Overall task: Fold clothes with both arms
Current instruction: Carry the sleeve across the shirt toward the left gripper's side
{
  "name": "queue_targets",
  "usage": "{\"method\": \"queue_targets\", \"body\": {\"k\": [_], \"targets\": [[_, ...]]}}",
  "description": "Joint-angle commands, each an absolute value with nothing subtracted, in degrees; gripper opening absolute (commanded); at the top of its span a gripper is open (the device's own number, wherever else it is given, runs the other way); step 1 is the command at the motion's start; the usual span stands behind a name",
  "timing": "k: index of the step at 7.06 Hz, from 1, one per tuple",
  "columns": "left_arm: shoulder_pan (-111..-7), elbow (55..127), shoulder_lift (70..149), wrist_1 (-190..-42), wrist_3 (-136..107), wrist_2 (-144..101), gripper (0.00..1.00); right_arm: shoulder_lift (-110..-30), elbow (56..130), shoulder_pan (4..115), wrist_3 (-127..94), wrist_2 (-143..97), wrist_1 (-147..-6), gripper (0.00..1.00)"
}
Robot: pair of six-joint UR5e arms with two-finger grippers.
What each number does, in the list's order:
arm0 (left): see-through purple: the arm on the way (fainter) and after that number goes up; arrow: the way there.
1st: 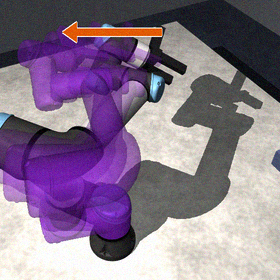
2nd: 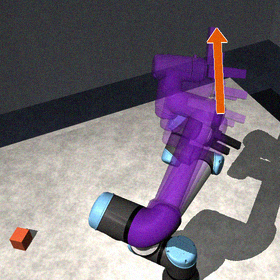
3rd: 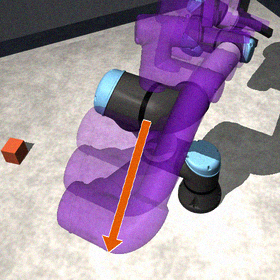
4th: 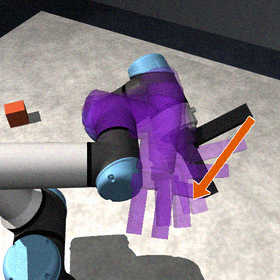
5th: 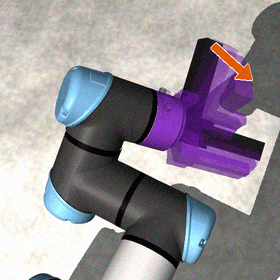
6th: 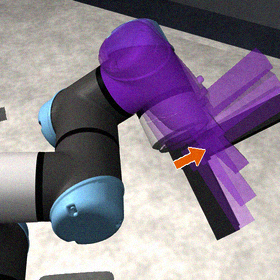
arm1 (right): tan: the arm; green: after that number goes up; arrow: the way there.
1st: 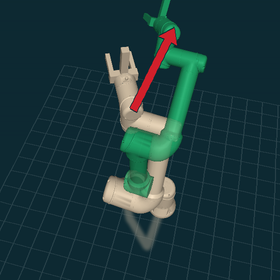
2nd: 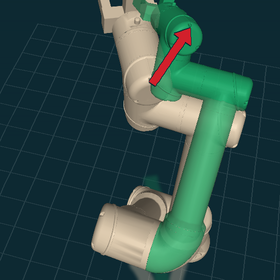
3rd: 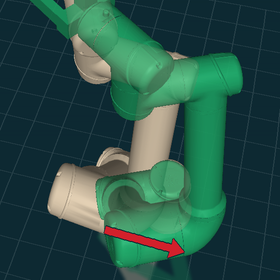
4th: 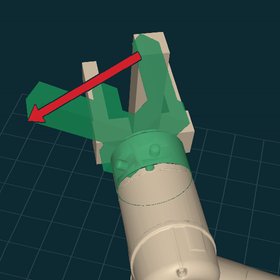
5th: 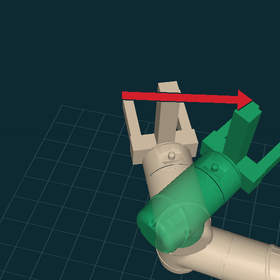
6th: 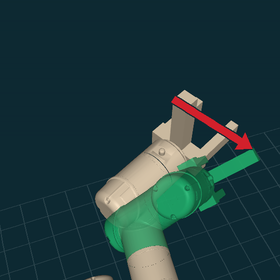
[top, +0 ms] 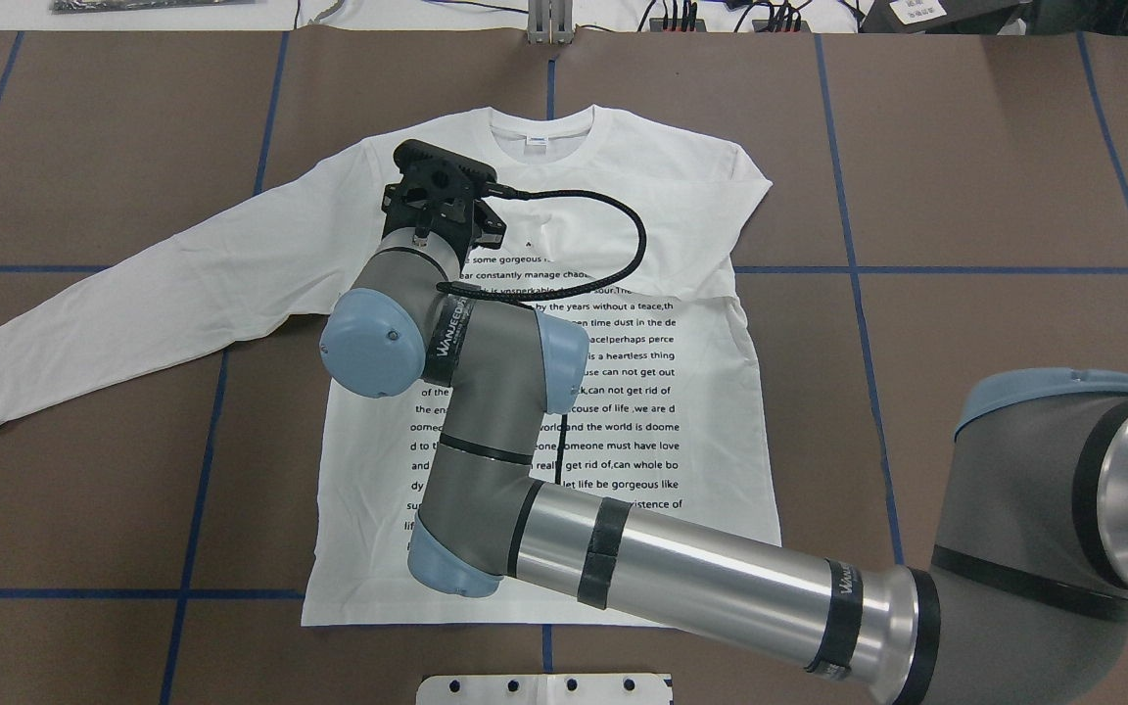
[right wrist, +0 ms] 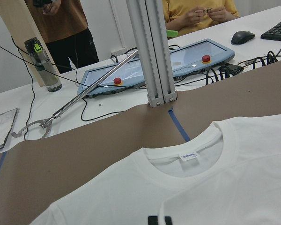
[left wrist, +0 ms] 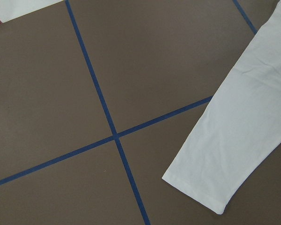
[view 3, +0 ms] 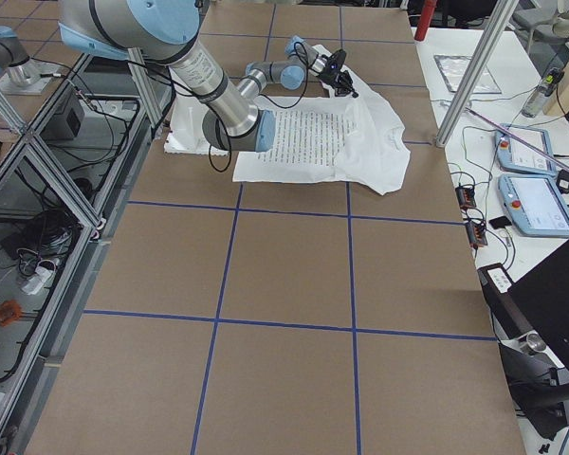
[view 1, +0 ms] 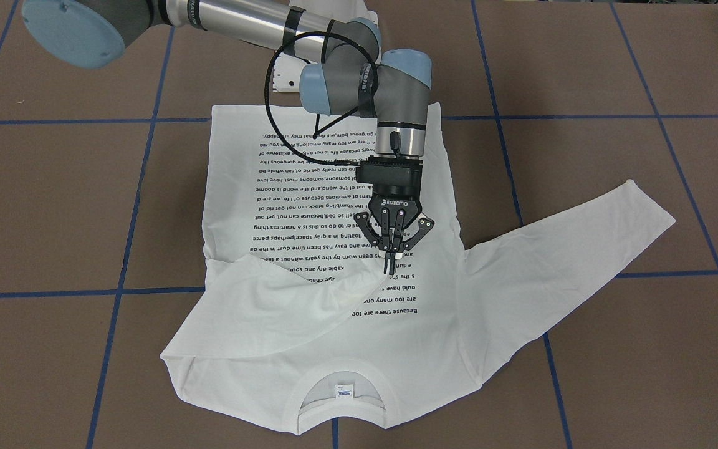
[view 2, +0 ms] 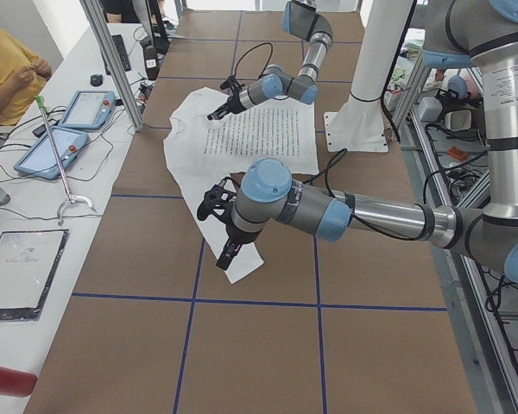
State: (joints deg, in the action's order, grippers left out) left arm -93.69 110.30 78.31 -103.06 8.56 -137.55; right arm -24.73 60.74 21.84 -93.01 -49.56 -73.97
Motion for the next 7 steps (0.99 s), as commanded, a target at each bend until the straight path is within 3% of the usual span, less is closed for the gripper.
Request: {"method": "queue_targets", "body": {"k": [1, 2, 3, 7], "targets": [[-93.69, 109.87, 78.31, -103.18, 8.61, -137.55, 1.0, -22.24, 58.19, 21.71, -92.64, -50.27, -73.92, 0.11], [-93.69, 109.86, 78.31, -103.36, 8.53, -137.55, 1.0, -21.11, 58.1, 21.97, -92.72, -53.23, -74.0, 0.9], [-93.69, 109.86, 78.31, -103.36, 8.53, -137.64, 1.0, -20.22, 58.01, 22.15, -92.9, -54.83, -74.0, 1.0], [-93.52, 110.04, 80.84, -103.36, 8.44, -137.02, 1.0, -18.98, 58.27, 33.01, -88.0, -81.58, -77.49, 1.0]]}}
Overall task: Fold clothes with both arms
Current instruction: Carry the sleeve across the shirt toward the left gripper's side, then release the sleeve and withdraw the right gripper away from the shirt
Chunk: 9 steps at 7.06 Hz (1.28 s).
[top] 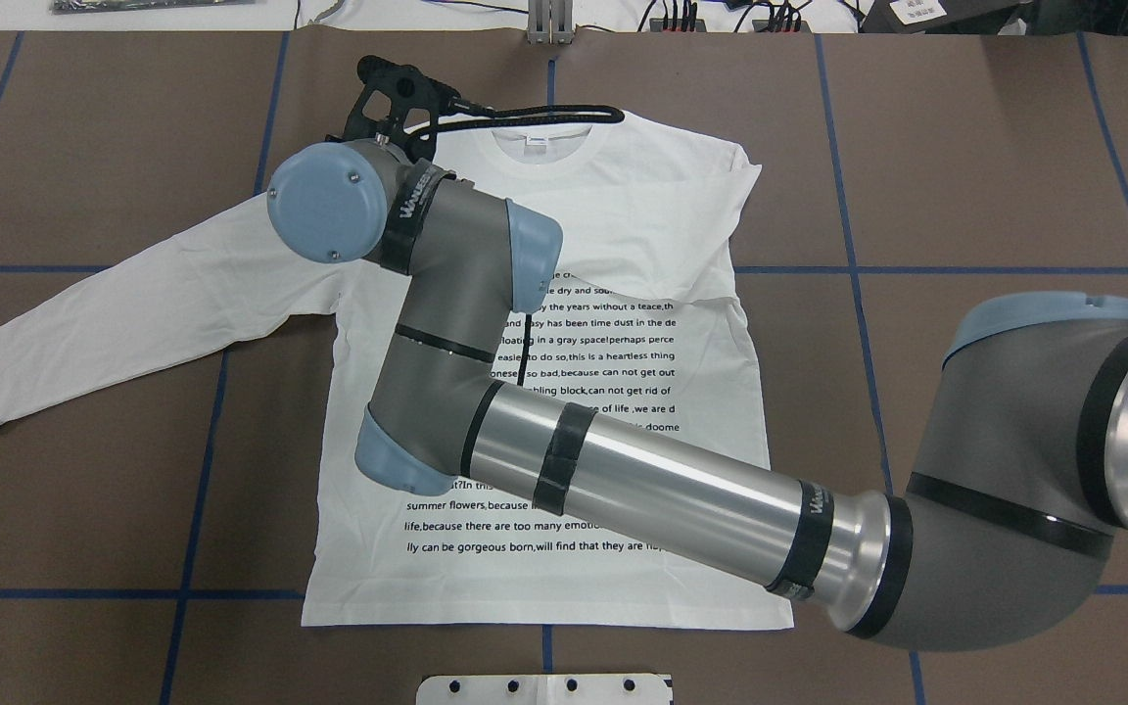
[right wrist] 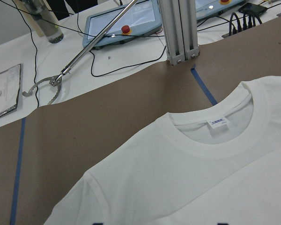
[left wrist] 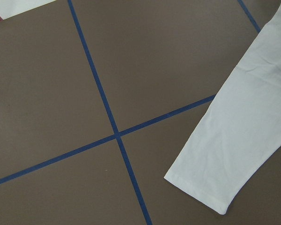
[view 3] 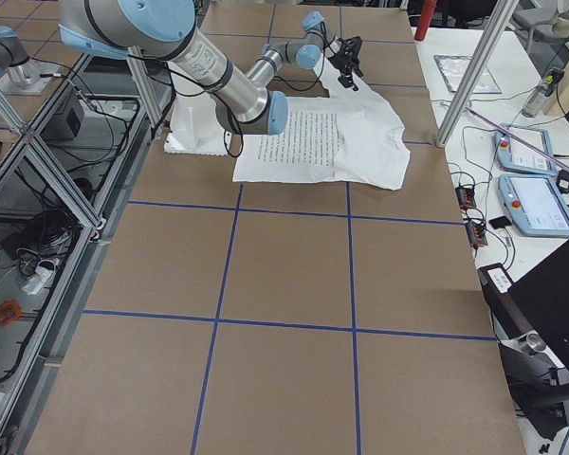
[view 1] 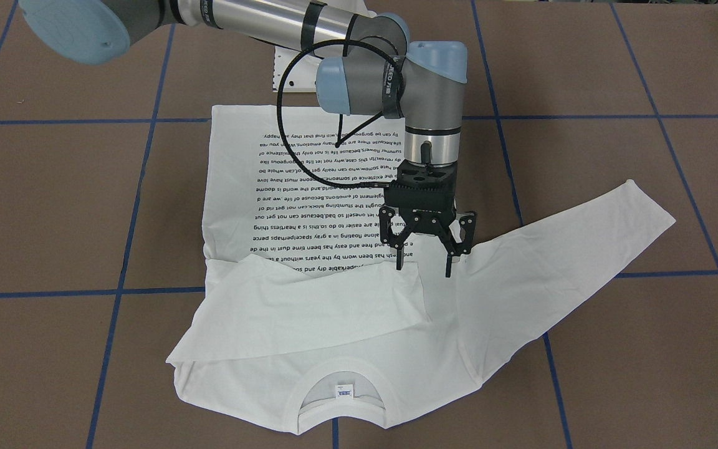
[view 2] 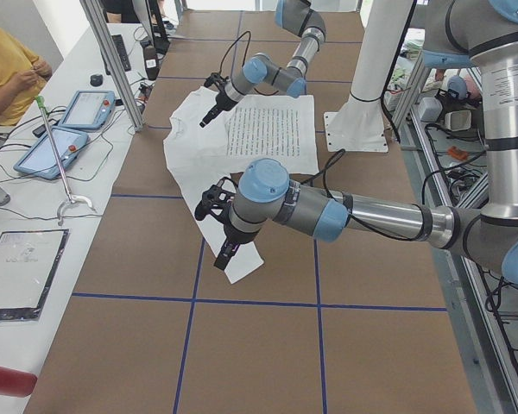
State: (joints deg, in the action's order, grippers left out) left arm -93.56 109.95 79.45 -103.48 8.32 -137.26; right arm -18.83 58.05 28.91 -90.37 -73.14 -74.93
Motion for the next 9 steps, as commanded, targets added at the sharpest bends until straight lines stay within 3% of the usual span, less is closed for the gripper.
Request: {"method": "queue_targets", "body": {"k": [1, 3, 5, 7, 9], "targets": [[-93.52, 109.52, 84.51, -105.53, 8.44, -136.67, 1.0, -19.33, 59.66, 36.96, -83.11, -88.26, -83.17, 1.0], [-93.43, 105.67, 88.05, -115.18, 8.35, -136.93, 1.0, -24.48, 66.14, 46.35, -69.34, -102.49, -89.38, 1.0], [-91.94, 102.32, 87.9, -120.81, 6.77, -136.85, 1.0, -38.08, 78.95, 57.34, -52.14, -117.6, -89.3, 1.0], [-84.25, 99.6, 84.91, -125.32, 3.46, -136.5, 1.0, -53.1, 93.35, 63.08, -46.25, -122.25, -89.38, 1.0], [-74.15, 94.34, 81.77, -142.1, -13.62, -128.38, 1.0, -64.63, 102.79, 66.08, -42.64, -122.96, -89.65, 0.99]]}}
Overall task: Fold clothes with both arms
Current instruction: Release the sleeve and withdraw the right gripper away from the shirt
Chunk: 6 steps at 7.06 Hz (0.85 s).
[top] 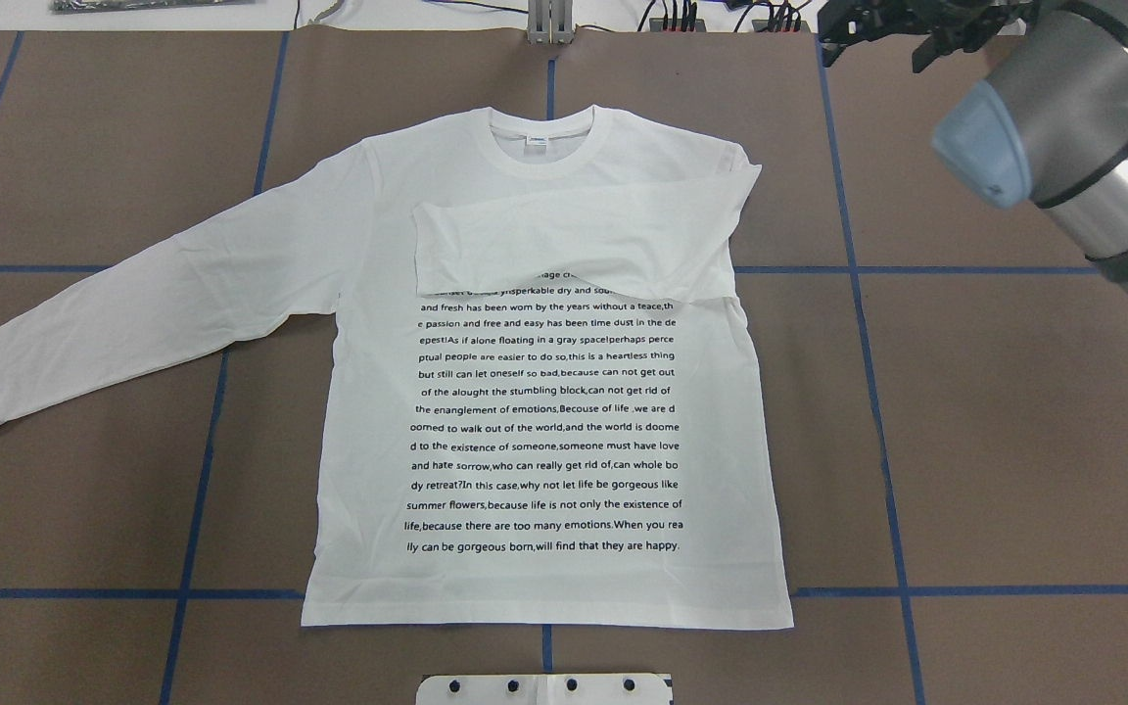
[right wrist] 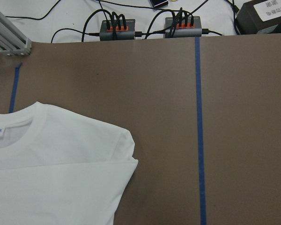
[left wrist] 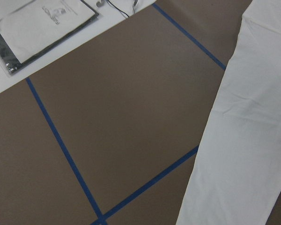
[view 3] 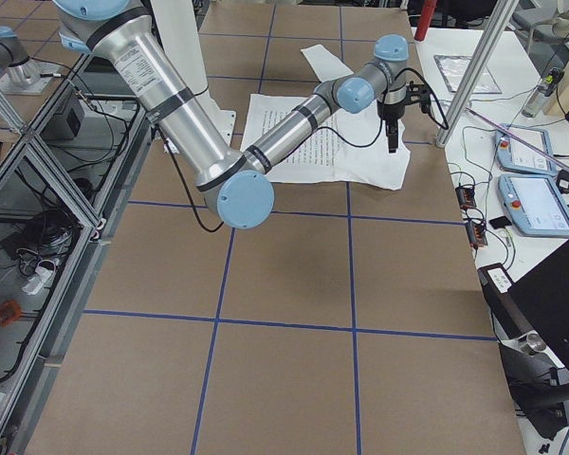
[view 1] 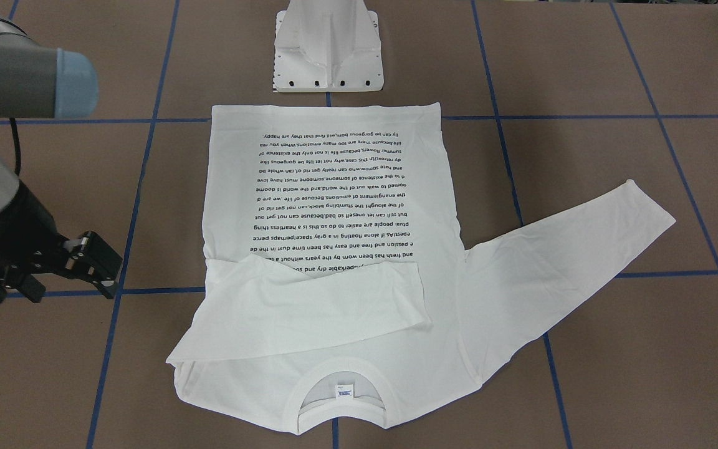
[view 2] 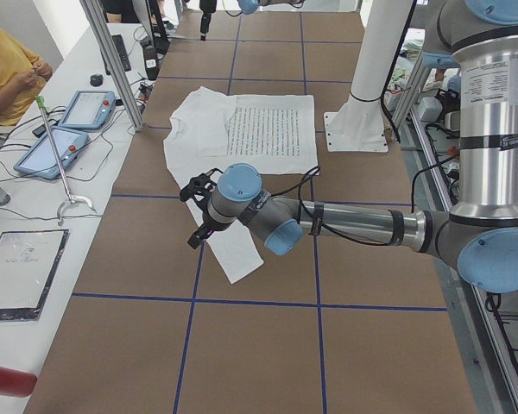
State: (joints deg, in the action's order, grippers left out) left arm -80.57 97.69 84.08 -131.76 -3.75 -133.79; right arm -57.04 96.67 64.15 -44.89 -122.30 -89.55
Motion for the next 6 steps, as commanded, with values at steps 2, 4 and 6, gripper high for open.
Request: {"method": "queue_targets", "body": {"k": [2, 4, 6], "targets": [[-67.19, 86.43, 79.38, -158.76, -24.67, -123.33, 1.0, -69.94, 108.26, 66.18, -40.17, -122.7, -89.56, 1.0], [-59.89, 86.48, 77.61, -159.61, -26.19, -117.19, 1.0, -71.36, 109.68, 66.18, -40.43, -122.0, -89.47, 1.0], [-55.31, 86.4, 76.12, -161.09, -26.81, -115.67, 1.0, -72.68, 110.3, 66.18, -40.78, -121.73, -89.03, 1.0]]}}
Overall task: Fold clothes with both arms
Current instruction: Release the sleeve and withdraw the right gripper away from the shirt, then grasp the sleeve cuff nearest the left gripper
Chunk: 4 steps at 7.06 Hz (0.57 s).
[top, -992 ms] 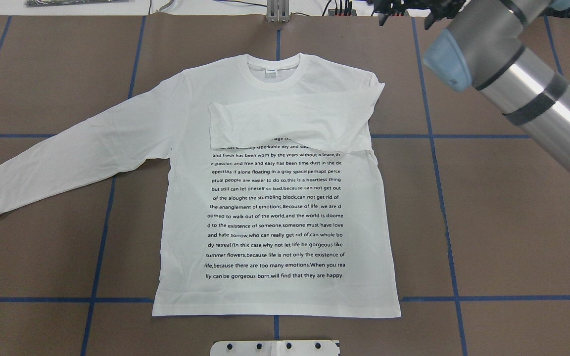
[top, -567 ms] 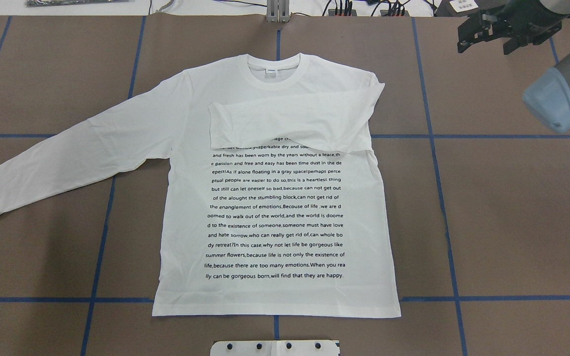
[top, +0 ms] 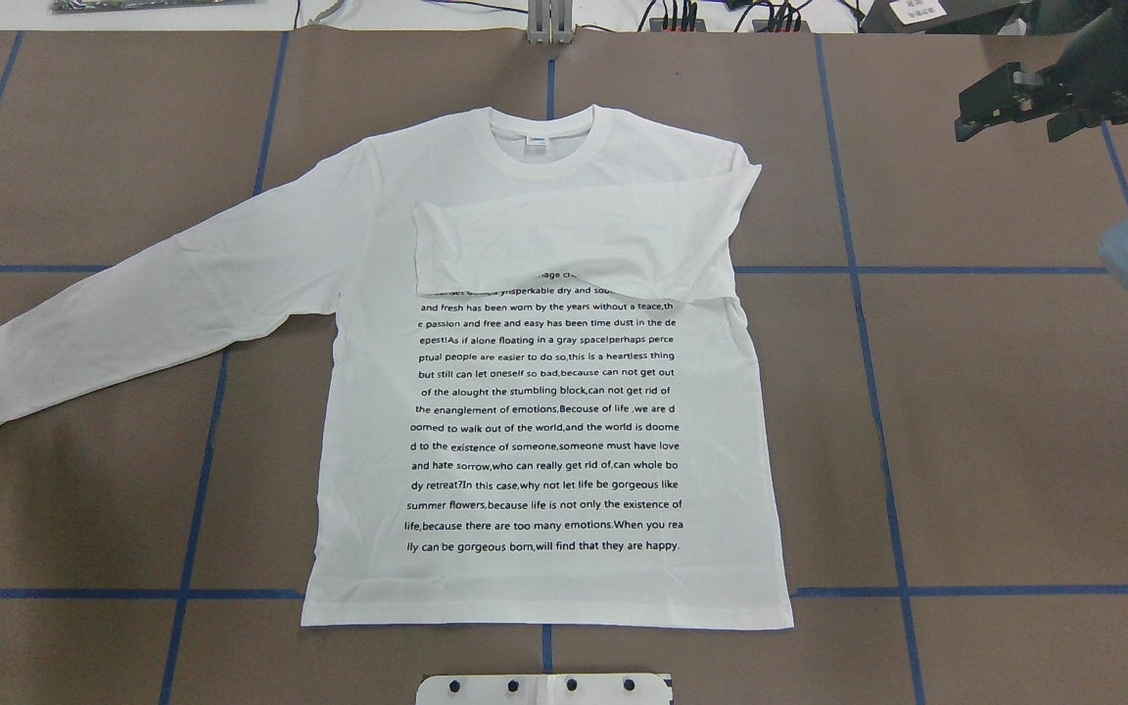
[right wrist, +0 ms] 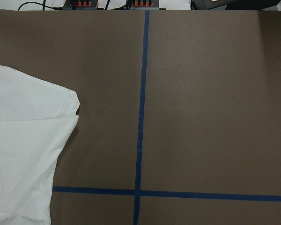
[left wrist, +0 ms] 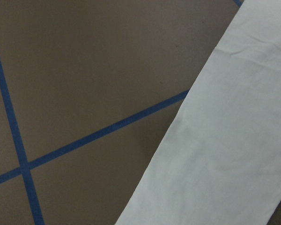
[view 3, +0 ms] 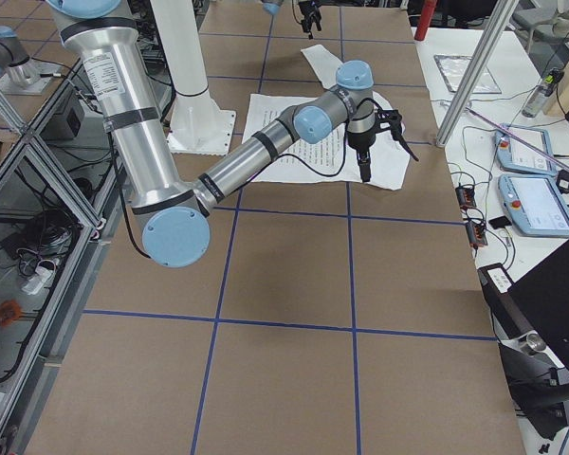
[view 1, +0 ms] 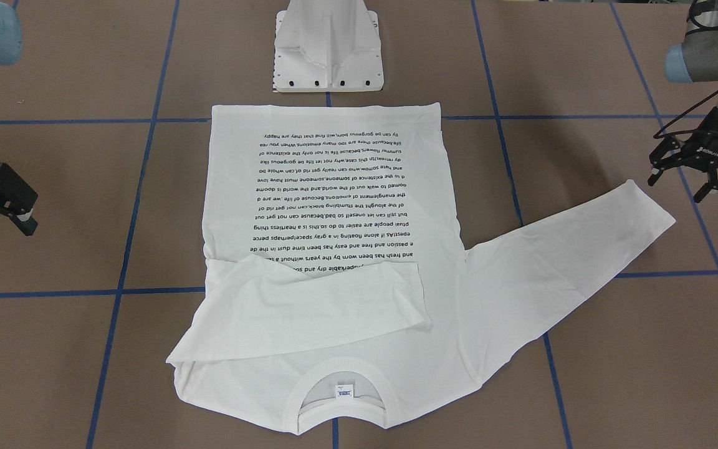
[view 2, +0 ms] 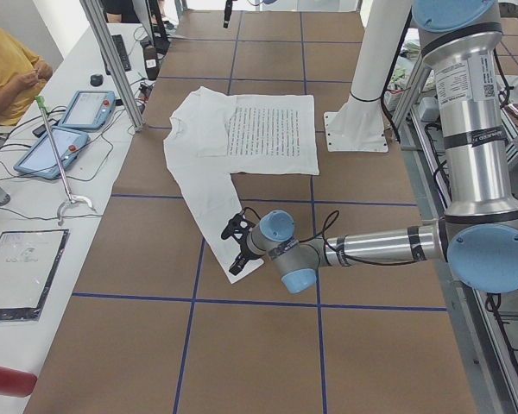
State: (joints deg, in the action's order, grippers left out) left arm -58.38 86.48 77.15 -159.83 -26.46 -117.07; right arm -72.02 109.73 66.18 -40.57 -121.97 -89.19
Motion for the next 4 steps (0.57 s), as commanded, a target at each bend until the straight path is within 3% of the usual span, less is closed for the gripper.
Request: {"method": "queue_targets", "body": {"k": [1, 4], "targets": [[-54.24, 86.14, 76.03, -161.1, -26.55, -114.45, 1.0, -72.69, 110.3, 66.18, -40.78, -121.73, -89.03, 1.0], [-51.86, 85.87, 75.85, -161.19, -26.46, -114.08, 0.9, -72.77, 110.3, 66.09, -40.78, -121.73, -89.03, 1.0]]}}
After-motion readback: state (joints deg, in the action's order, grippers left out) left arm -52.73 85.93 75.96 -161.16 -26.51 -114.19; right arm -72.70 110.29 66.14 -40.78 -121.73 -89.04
